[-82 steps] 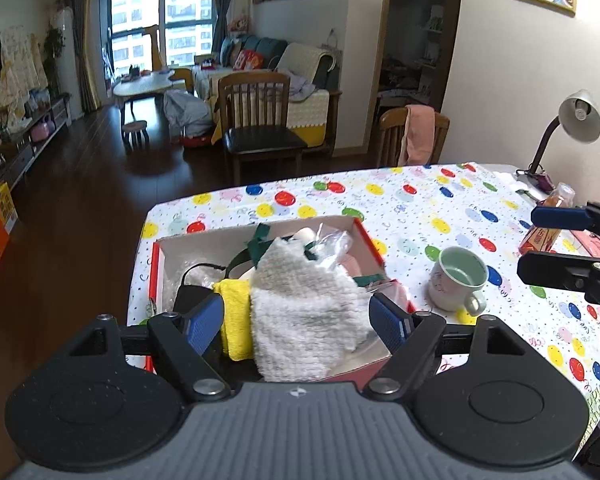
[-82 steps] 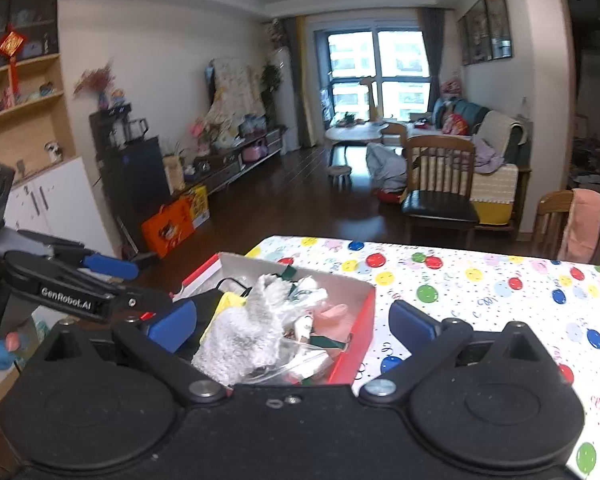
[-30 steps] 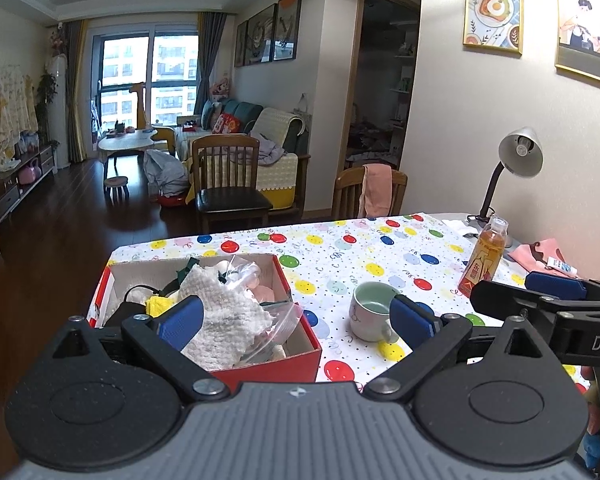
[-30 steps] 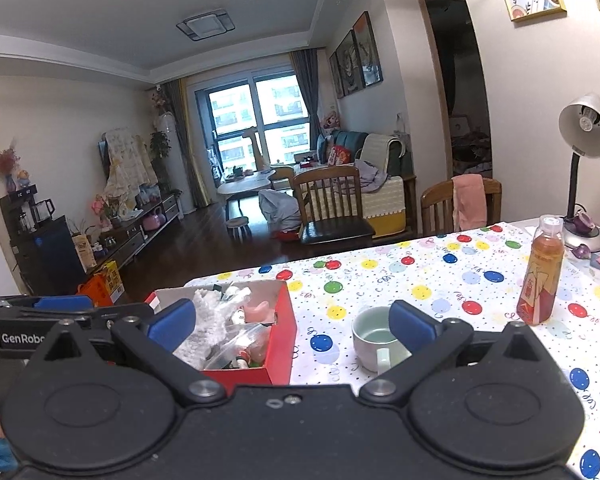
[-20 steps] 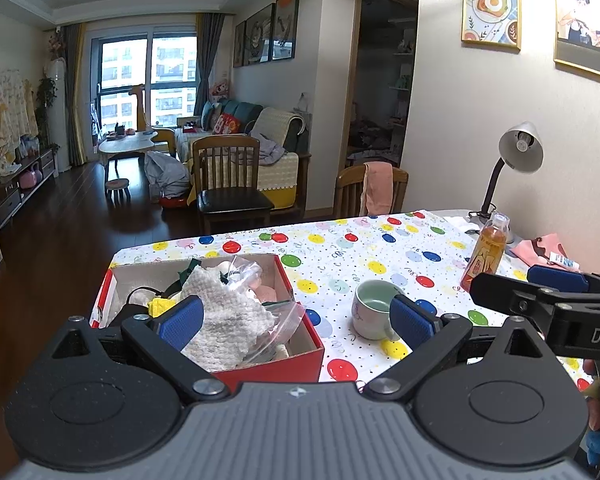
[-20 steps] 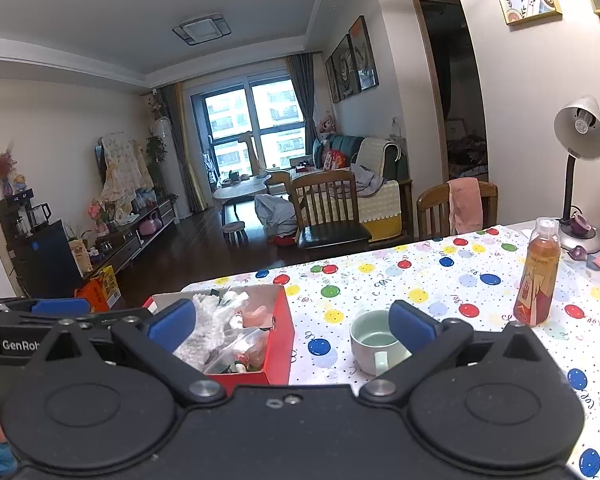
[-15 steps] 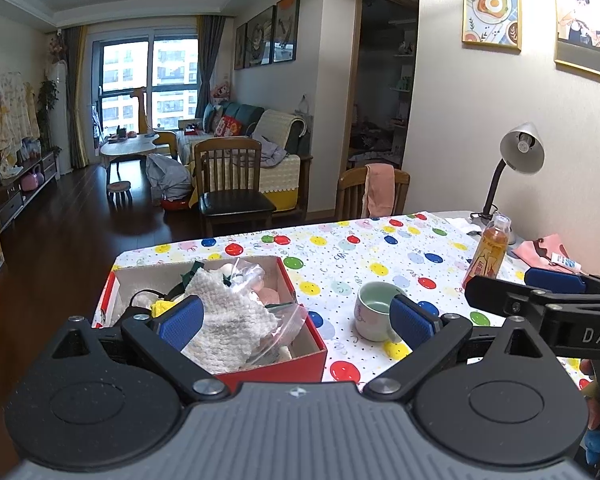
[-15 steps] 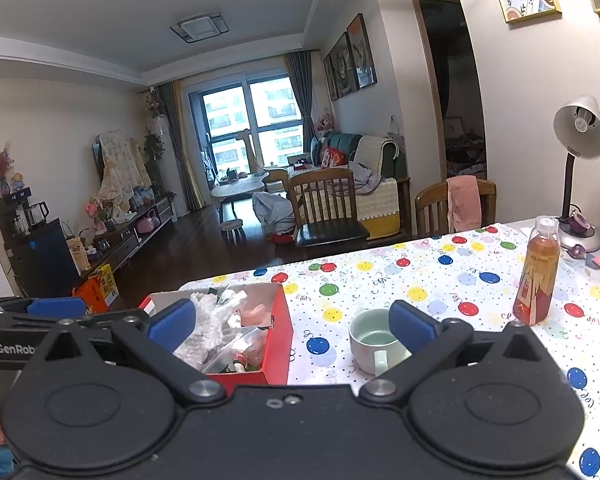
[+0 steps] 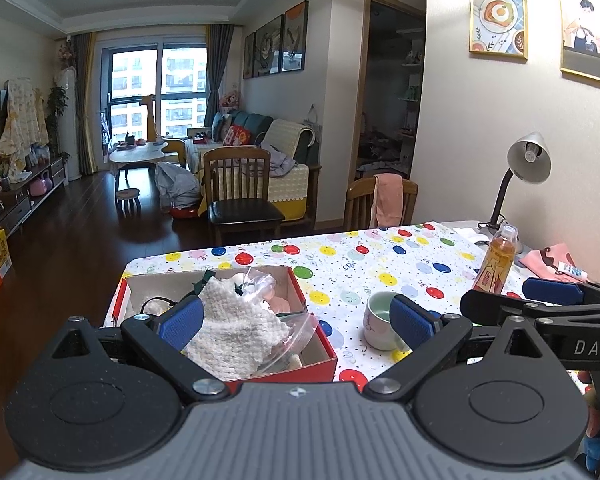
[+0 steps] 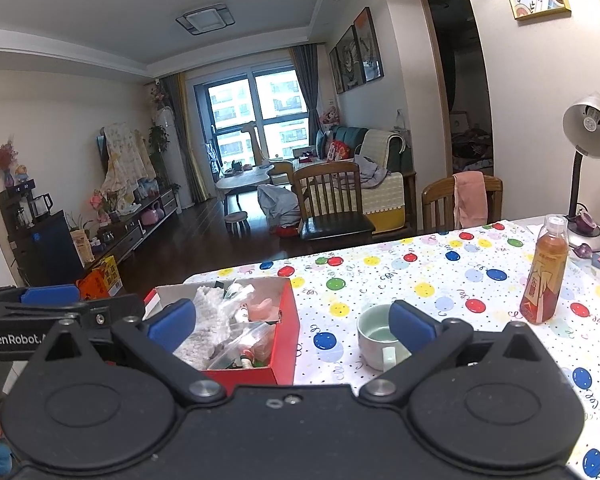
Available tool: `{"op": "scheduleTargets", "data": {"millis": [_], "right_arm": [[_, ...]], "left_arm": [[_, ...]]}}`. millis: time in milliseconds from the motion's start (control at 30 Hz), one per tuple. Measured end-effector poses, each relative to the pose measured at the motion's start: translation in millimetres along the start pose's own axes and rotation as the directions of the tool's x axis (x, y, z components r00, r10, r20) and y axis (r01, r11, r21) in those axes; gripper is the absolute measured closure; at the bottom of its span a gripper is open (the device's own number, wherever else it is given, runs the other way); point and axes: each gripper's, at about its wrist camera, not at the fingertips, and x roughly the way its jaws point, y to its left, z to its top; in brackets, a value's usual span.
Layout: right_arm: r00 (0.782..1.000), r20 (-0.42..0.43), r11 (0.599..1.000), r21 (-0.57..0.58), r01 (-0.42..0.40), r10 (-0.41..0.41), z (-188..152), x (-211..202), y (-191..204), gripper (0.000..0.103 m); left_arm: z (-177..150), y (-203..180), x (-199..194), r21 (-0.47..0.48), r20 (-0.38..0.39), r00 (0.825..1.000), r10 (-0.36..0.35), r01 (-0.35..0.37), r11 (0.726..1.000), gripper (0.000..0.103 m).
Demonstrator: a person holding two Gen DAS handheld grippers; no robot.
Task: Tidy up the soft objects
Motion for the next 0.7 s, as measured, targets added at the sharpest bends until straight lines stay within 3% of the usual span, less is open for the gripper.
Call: {"op": "scheduleTargets", "data": {"millis": [700], "right_arm": [[1.000, -0.011, 1.000, -0.007, 0.001, -0.001, 1.3, 2.9, 2.1, 0.000]], "left_arm": [[0.3, 0.4, -1.9, 0.003, 0.011, 1.000, 0.006, -0.006, 1.000, 0.003]]}}
